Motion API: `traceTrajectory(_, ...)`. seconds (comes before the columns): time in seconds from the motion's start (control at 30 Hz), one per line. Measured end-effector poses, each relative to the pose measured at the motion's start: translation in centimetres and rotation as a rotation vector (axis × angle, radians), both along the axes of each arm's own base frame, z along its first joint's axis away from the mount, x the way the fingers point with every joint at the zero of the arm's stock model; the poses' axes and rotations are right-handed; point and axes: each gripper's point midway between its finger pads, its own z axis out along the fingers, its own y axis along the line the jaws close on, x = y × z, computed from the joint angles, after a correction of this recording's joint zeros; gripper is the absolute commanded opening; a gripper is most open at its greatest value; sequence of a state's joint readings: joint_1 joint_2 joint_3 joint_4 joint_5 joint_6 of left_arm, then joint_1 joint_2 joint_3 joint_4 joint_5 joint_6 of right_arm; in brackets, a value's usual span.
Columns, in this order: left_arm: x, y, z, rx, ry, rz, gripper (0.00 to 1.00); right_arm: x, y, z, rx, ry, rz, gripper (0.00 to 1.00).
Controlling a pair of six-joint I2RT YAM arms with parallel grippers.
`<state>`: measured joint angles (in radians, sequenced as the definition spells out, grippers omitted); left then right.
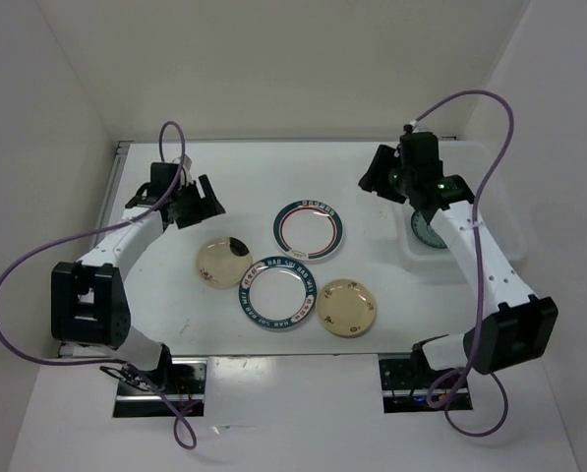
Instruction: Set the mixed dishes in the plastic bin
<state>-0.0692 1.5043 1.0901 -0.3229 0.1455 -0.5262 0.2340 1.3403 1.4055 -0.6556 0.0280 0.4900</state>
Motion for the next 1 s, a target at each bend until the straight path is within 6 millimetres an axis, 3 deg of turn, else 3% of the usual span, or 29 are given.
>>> traceTrajectory(0.03,0.2,-0.4,-0.2,-0.016,0.001,-0.012,0.67,0.0,0.8,-1.4,0.013,0.03,0.026,0.61)
traceTrajectory(0.13,1.1,-1.3,-1.3,-0.063,0.017,-0.032,0.45,-0.4,2.3,-6.8,0.036,0.163,0.072,0.61)
traceTrajectory(0.17,1.4,-1.6,-1.8,-0.078,0.028,-0.032,0.31,-0.6,2.5,-8.4,0.039,0.208,0.076,0.61)
traceTrajectory(0.23,2.1,-2.0,-2.9,-0.106,0.053,-0.022,0.21,-1.1,2.9,-11.2,0.039,0.284,0.082,0.61)
traceTrajectory(0.33,3.2,-2.7,-4.7,-0.14,0.09,-0.007,0.1,-1.5,3.9,-13.4,0.027,0.341,0.102,0.61)
traceTrajectory(0.43,4.2,-3.7,-6.5,-0.163,0.126,-0.003,0.09,-1.7,5.6,-14.3,0.014,0.353,0.139,0.61)
traceTrajectory(0.6,4.5,-7.4,-8.0,-0.18,0.158,-0.061,0.0,-2.1,7.6,-17.0,-0.008,0.412,0.176,0.61)
traceTrajectory(0.77,3.8,-10.3,-8.6,-0.18,0.171,-0.119,0.0,-1.9,7.1,-19.9,-0.053,0.471,0.135,0.61)
traceTrajectory(1.0,3.5,-11.4,-9.7,-0.184,0.194,-0.128,0.0,-1.6,6.4,-22.5,-0.096,0.517,0.094,0.61)
